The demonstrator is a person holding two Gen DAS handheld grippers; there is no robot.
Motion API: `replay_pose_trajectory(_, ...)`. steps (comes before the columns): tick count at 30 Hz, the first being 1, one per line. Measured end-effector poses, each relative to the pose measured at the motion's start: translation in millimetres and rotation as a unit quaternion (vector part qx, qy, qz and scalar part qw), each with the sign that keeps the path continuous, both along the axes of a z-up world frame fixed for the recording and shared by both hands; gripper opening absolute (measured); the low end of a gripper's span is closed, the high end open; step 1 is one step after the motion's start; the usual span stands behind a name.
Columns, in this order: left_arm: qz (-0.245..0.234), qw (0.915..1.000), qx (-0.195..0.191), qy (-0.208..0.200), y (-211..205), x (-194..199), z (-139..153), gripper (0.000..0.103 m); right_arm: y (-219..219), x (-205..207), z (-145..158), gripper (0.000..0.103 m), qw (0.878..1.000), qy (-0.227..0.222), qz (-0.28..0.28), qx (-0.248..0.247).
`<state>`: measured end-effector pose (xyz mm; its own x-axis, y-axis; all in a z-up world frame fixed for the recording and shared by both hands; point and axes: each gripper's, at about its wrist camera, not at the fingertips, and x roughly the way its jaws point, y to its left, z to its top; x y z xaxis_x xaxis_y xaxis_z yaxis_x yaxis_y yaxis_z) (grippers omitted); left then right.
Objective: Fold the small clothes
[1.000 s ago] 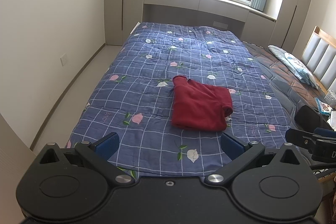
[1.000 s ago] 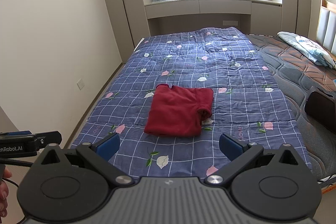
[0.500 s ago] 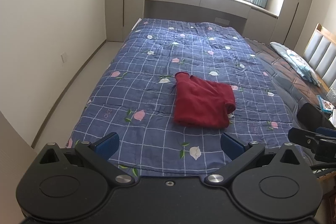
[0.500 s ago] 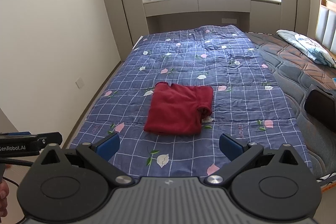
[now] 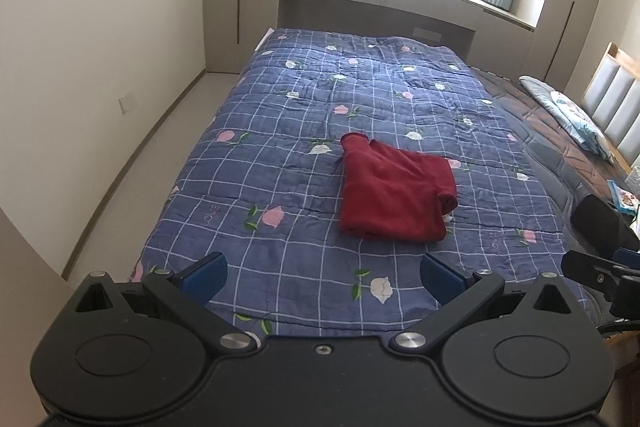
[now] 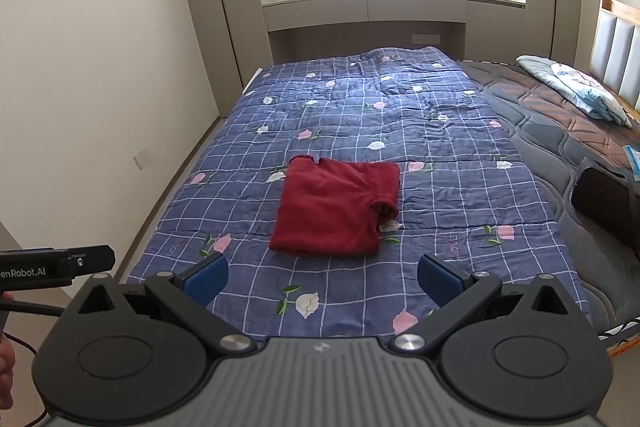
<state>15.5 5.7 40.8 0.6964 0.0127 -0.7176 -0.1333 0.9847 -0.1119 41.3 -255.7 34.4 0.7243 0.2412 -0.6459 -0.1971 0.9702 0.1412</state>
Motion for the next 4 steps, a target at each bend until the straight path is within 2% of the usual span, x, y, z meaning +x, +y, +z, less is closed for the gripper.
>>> replay_pose_trajectory(4, -0.007, 0.9999, -0.005, -0.005, 6.7, 1.8, -0.4, 0.102, 2.9, 1.9, -0.4, 0.103, 1.000, 0.001, -0.004, -0.001)
